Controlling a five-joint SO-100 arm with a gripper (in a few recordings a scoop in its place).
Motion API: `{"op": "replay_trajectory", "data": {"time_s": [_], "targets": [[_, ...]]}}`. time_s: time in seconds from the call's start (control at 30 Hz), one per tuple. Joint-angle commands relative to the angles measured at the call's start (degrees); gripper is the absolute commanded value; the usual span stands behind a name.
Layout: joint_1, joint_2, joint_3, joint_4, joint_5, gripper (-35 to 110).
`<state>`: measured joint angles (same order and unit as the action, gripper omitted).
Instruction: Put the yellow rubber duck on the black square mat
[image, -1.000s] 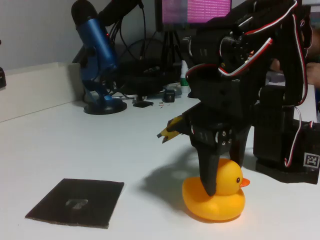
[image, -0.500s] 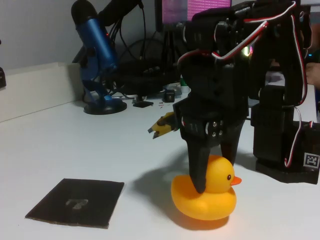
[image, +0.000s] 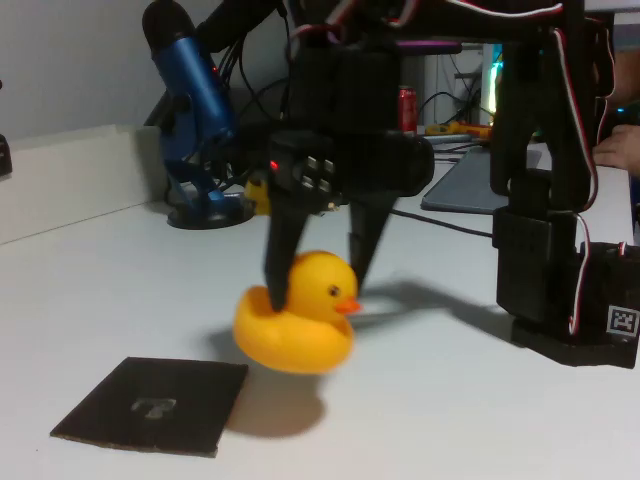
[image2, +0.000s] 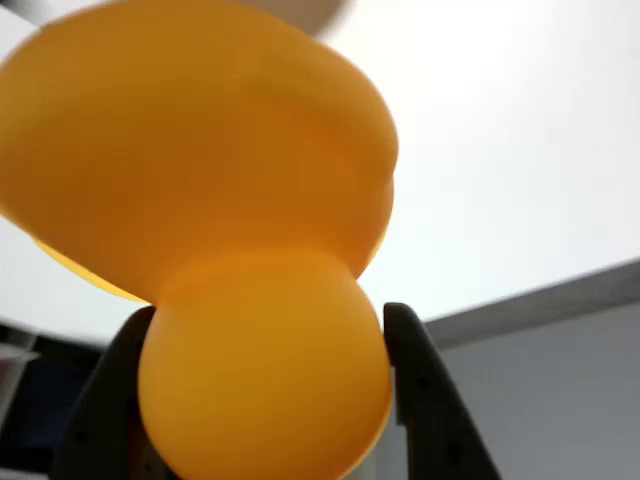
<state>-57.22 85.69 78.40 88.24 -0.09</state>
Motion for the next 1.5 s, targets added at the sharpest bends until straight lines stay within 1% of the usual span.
{"op": "replay_trajectory", "data": {"time_s": [0.0,0.17,0.37,0.63,0.87,1.1,1.33,1.47], "targets": [[5.36,1.85,-5.01,0.26,0.09,20],[10.81,0.97,-8.09,-0.44,0.18,20],[11.95,0.09,-10.46,-0.62,0.18,20],[11.87,-13.89,-24.26,-0.44,0.53,20],[12.04,-22.32,-34.54,0.26,0.18,20],[12.22,-27.95,-35.16,0.18,0.09,20],[17.93,-28.21,-35.16,0.00,0.09,20],[17.49,-28.39,-34.54,0.26,0.09,20]]}}
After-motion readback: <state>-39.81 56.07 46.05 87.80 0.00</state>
